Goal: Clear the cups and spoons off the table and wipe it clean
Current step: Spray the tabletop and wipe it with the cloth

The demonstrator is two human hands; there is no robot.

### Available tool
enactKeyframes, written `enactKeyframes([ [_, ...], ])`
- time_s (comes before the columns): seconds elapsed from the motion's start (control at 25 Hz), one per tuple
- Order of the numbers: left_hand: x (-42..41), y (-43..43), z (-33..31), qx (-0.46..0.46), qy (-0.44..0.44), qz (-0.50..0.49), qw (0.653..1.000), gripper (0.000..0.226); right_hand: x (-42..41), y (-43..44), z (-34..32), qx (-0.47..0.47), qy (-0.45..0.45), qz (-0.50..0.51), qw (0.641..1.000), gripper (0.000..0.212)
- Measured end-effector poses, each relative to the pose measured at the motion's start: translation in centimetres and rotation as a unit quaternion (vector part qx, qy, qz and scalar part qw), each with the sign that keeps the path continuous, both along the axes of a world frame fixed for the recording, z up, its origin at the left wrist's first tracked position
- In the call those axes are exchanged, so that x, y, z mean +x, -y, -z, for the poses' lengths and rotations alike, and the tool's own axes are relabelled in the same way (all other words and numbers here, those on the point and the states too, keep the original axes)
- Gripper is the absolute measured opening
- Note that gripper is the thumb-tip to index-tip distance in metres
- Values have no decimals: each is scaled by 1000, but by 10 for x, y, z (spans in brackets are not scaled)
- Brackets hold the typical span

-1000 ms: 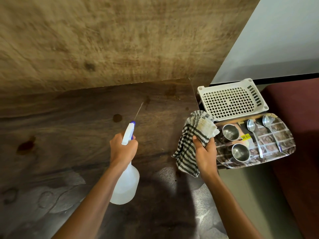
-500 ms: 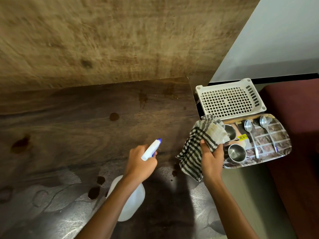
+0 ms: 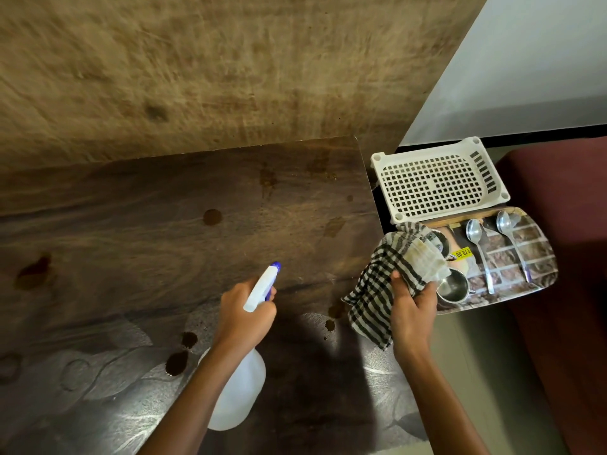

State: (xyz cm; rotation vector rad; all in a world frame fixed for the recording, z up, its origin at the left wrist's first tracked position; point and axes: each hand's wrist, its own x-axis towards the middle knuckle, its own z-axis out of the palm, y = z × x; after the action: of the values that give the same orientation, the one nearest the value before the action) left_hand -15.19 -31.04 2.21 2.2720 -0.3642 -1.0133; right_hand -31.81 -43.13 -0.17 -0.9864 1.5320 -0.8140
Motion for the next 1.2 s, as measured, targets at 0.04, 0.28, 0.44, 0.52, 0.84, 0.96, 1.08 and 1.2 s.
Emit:
enactKeyframes([
  [0.04,2,-3,2,8,-4,-11,1000,19,2,-1,-1,0,1,-8,1000,38],
  [0.28,5,-14,7,48,11,-62,997,22,14,-2,-4,-6,-3,-29,1000,38],
  [0.44,11,-21,14,44,15,-74,996,23,19,1,-6,-18,2,-41,999,36],
  [0.52,18,-22,12,21,16,-84,996,26,21,0,-6,-28,-7,-49,998,29],
  [0.84,67,6,-13,-184,152,-105,965,28,51,21,-1,-111,-92,-65,987,36],
  [0.96,88,35,-2,-250,222,-101,937,37,72,49,3,-164,-132,-74,975,44],
  [1.08,106,65,14,-272,291,-97,912,43,107,75,26,-220,-222,-153,938,59],
  [1.2,116,88,27,-291,304,-95,902,44,135,81,71,-178,-371,-384,827,62],
])
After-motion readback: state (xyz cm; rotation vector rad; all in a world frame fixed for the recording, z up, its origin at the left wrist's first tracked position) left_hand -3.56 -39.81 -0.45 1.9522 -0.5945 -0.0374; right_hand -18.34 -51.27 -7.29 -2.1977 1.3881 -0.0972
